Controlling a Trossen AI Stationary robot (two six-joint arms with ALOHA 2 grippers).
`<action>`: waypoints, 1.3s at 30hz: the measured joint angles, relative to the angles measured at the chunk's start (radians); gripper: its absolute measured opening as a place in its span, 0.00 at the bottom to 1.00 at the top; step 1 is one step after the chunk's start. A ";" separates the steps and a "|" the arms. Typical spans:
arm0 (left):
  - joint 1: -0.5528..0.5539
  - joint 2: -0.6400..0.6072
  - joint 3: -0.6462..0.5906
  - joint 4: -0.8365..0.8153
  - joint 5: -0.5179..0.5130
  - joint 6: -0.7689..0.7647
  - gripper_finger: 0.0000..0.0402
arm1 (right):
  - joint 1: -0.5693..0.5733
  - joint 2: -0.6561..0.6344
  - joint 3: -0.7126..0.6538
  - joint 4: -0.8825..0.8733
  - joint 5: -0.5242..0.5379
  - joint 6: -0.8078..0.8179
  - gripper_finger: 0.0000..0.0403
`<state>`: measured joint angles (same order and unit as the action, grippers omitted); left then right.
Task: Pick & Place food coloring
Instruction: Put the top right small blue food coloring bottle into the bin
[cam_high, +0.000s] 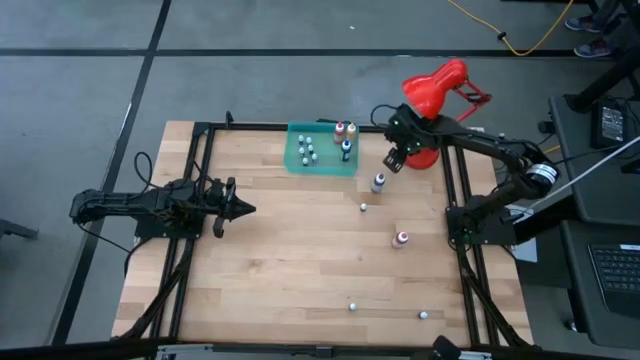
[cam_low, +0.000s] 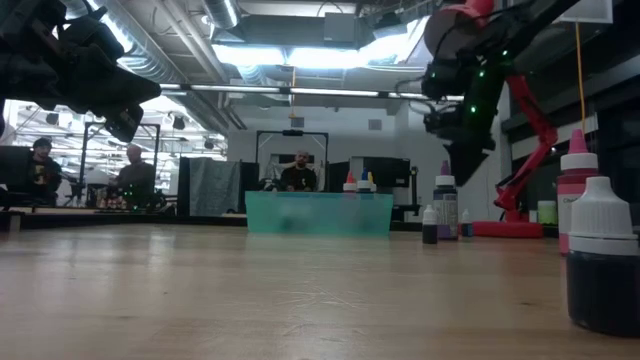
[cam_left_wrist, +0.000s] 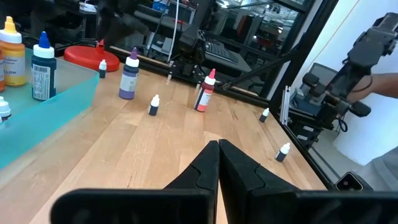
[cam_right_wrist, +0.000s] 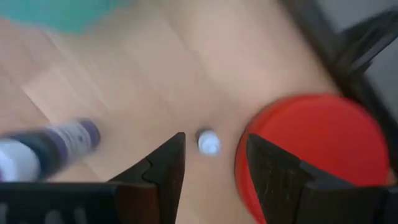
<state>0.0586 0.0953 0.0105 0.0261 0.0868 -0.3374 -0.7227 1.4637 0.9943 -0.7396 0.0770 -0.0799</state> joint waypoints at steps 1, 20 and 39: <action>0.000 0.000 0.000 0.000 0.000 0.000 0.01 | 0.000 0.016 0.000 -0.016 0.000 0.000 0.42; 0.000 0.000 0.000 0.000 0.000 0.002 0.02 | 0.000 0.139 0.000 -0.036 0.073 -0.003 0.42; 0.000 0.000 0.000 0.000 0.000 0.080 0.01 | 0.000 0.216 -0.001 -0.016 0.034 0.000 0.42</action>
<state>0.0586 0.0956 0.0105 0.0258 0.0868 -0.2569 -0.7227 1.6798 0.9932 -0.7551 0.1108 -0.0803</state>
